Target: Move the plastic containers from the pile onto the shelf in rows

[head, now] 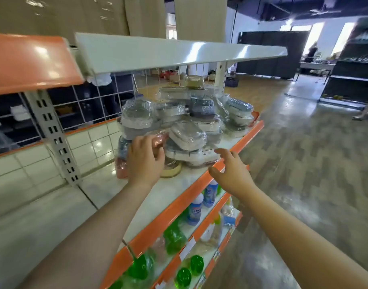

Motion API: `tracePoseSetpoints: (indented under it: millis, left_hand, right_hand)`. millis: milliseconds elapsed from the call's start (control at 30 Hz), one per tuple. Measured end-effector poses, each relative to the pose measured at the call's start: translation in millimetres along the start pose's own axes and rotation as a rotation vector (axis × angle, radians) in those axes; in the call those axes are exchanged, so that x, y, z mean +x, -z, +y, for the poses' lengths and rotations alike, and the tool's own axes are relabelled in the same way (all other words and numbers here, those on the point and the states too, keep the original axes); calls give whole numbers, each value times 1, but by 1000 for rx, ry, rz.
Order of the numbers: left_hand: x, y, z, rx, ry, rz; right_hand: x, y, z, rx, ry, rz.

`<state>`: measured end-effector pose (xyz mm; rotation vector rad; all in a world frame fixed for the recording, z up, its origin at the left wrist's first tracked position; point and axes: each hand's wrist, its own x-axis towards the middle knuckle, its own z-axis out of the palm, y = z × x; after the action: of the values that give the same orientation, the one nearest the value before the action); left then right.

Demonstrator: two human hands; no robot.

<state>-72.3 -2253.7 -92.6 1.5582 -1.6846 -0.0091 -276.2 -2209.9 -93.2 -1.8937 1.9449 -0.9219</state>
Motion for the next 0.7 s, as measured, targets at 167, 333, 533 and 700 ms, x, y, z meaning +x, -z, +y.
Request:
tracePoseSetpoints:
  millis: [167, 333, 533, 700]
  left_hand:
    - [20, -20, 1, -29, 137, 142]
    - [53, -28, -13, 32, 246, 189]
    - [90, -40, -19, 36, 369, 259]
    - [118, -50, -14, 35, 453, 262]
  right_hand:
    - [45, -4, 12, 81, 73, 77]
    - [103, -4, 9, 122, 156, 88]
    - [171, -7, 5, 146, 274, 23]
    - [226, -8, 8, 137, 345, -27]
